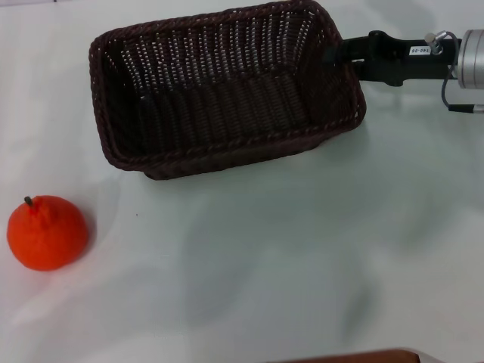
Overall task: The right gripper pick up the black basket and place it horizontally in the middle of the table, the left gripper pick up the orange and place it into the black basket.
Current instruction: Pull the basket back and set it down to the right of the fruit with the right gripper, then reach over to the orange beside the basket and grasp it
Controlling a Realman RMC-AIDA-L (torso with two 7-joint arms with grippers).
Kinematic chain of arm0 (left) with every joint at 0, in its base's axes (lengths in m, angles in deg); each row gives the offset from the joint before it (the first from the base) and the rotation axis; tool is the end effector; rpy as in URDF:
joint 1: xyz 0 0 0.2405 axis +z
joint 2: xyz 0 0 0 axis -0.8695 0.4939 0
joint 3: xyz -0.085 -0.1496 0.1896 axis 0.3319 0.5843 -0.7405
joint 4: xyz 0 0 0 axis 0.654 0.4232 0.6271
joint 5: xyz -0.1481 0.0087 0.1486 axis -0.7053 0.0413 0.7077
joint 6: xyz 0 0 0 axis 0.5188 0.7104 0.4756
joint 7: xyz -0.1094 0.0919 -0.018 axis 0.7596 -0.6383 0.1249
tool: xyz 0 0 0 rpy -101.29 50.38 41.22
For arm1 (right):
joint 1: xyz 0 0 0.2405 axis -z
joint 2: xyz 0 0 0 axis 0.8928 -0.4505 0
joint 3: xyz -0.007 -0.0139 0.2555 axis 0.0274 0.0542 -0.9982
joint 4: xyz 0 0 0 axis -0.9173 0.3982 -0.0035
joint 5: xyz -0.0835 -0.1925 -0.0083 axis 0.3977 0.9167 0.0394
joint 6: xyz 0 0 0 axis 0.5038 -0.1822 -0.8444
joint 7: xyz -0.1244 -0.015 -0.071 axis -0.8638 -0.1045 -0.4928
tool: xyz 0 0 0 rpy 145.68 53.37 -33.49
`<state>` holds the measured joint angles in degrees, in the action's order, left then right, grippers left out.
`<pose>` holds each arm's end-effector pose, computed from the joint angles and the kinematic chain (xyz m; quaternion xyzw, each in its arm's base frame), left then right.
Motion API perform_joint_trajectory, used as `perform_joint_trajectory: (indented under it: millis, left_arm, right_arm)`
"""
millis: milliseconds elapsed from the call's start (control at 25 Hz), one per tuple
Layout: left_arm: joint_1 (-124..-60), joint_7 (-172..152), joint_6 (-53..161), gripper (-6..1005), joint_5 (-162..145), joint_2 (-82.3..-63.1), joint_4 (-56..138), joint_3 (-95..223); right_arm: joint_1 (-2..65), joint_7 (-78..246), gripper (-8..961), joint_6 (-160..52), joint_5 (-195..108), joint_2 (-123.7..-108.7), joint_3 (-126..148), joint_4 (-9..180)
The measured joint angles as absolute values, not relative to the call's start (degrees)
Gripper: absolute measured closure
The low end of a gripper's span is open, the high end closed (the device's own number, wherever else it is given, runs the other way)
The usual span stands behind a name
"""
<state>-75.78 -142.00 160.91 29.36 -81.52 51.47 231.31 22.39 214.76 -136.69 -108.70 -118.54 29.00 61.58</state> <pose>-0.3487 0.2404 0.0707 -0.4699 -0.2493 -0.5919 0.6055 0.2772 0.3882 0.0087 -0.6520 -0.7078 -0.1213 0.2434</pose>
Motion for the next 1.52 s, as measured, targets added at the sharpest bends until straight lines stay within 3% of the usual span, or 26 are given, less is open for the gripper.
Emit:
perform_joint_trajectory:
  millis: [80, 240, 560, 880, 1520]
  left_arm:
    - [-75.68, -142.0, 160.91, 208, 29.55, -81.52, 51.54, 231.03]
    - [-74.35, -142.06, 160.18, 212, 31.3, -81.4, 53.68, 227.53]
    - [-67.69, -147.89, 155.99, 218, 40.54, -81.14, 61.77, 218.38]
    - [-62.59, -149.37, 155.89, 225, 57.43, -80.9, 66.24, 217.03]
    - [-62.05, -148.77, 150.87, 238, 72.72, -80.2, 66.07, 216.98]
  right_arm:
    - [22.4, 214.6, 642, -136.65, -108.7, -118.53, 28.92, 61.58]
    - [22.78, 214.27, 474, -136.43, -108.72, -118.16, 28.63, 60.74]
    - [25.2, 212.47, 203, -135.21, -116.22, -114.8, 27.74, 58.16]
    - [26.87, 205.84, 204, -130.11, -127.87, -115.18, 27.6, 58.25]
    - [24.89, 205.24, 205, -127.12, -128.31, -116.29, 27.9, 58.58]
